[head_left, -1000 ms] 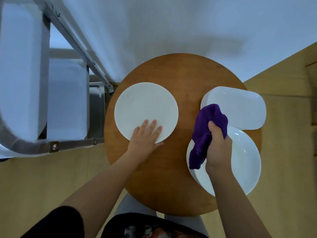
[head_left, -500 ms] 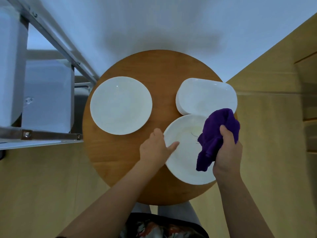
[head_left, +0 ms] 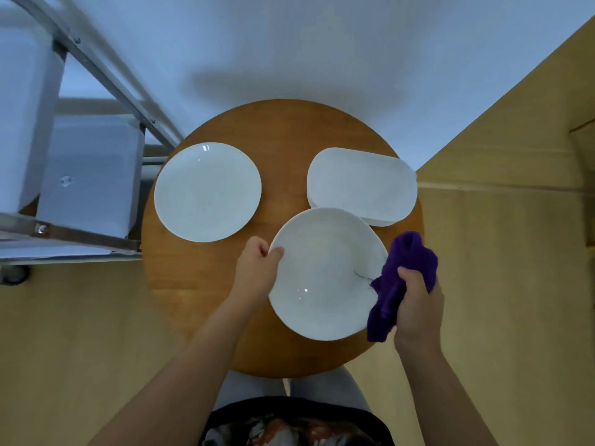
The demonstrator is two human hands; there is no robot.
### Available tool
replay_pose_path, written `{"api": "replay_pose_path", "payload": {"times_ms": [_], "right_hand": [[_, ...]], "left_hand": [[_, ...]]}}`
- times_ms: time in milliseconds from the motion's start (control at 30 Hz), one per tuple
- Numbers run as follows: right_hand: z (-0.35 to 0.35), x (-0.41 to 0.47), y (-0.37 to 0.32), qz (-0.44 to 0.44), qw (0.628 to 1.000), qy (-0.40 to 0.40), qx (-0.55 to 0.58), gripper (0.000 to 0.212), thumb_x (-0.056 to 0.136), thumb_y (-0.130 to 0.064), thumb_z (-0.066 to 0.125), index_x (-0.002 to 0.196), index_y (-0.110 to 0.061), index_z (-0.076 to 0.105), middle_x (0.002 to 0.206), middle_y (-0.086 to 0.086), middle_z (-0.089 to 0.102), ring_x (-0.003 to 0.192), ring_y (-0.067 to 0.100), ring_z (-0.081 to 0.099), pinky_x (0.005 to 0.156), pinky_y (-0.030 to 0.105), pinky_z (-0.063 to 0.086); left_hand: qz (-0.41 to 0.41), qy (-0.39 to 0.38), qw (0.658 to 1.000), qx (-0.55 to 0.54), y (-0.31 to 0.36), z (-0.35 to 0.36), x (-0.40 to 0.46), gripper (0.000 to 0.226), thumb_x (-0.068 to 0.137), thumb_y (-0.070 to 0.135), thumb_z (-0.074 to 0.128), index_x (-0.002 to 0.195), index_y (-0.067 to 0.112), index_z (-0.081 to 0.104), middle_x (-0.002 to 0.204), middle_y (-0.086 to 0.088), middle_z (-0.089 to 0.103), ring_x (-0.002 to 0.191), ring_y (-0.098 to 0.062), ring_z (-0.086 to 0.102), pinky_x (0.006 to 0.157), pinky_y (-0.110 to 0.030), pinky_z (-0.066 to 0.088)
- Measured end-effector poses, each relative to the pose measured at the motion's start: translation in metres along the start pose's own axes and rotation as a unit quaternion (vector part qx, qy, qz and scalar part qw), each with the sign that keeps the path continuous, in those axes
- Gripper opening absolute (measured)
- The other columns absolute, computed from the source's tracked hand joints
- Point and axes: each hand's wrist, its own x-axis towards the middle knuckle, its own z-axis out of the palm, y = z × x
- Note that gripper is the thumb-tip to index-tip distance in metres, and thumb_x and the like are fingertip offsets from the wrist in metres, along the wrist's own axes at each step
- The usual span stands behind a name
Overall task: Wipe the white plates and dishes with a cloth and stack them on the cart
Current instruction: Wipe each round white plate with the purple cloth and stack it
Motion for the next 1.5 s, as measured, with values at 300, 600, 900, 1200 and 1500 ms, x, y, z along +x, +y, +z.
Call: {"api": "replay_pose_path", "payload": {"times_ms": [300, 600, 900, 1200, 1500], "right_hand": [[0.020, -0.024, 0.025, -0.049, 0.998, 0.032, -0.035, 0.045, 0.086, -0.016, 0.063, 0.117, -0.040, 0.041, 0.108, -0.011, 0.055, 0.097, 0.014, 0.057, 0.079, 0.035, 0.052], [0.052, -0.038, 0.032, -0.075, 0.960, 0.013, -0.270, 0.090, 0.087, -0.018, 0.064, 0.148, -0.004, -0.001, 0.157, 0.011, -0.001, 0.144, 0.027, 0.000, 0.109, 0.023, 0.005], [0.089, -0.012, 0.006, -0.212, 0.922, -0.005, -0.324, 0.089, 0.087, -0.048, 0.056, 0.149, -0.012, 0.004, 0.158, 0.006, 0.004, 0.144, 0.027, 0.004, 0.116, 0.036, 0.012], [0.095, -0.019, -0.011, -0.422, 0.793, -0.291, -0.330, 0.061, 0.091, -0.043, 0.045, 0.145, -0.016, 0.031, 0.151, 0.000, 0.033, 0.141, 0.011, 0.017, 0.116, 0.038, 0.020], [0.074, -0.038, -0.011, -0.283, 0.841, -0.434, -0.152, 0.024, 0.083, -0.026, 0.059, 0.098, -0.045, 0.054, 0.098, -0.033, 0.053, 0.101, 0.005, 0.055, 0.086, 0.037, 0.053]], "left_hand": [[-0.094, -0.106, 0.963, -0.231, 0.009, 0.004, -0.032, 0.042, 0.092, 0.058, 0.036, 0.111, 0.033, 0.064, 0.099, 0.004, 0.072, 0.090, -0.017, 0.070, 0.070, -0.036, 0.059], [-0.151, -0.008, 0.926, -0.345, -0.001, 0.022, -0.059, 0.056, 0.071, 0.069, 0.037, 0.107, 0.034, 0.063, 0.097, -0.001, 0.074, 0.087, -0.025, 0.072, 0.072, -0.045, 0.058], [-0.082, -0.026, 0.937, -0.338, 0.008, 0.019, -0.074, 0.047, 0.072, 0.062, 0.043, 0.100, 0.031, 0.065, 0.091, -0.003, 0.074, 0.081, -0.022, 0.072, 0.063, -0.035, 0.059], [-0.004, -0.070, 0.940, -0.334, 0.026, -0.005, -0.054, 0.051, 0.078, 0.066, 0.038, 0.120, 0.041, 0.056, 0.117, 0.002, 0.067, 0.112, -0.020, 0.061, 0.093, -0.043, 0.052], [-0.130, -0.067, 0.879, -0.454, 0.034, -0.005, -0.050, 0.080, 0.063, 0.070, 0.048, 0.123, 0.017, 0.054, 0.114, -0.014, 0.066, 0.105, -0.031, 0.064, 0.071, -0.037, 0.058]]}}
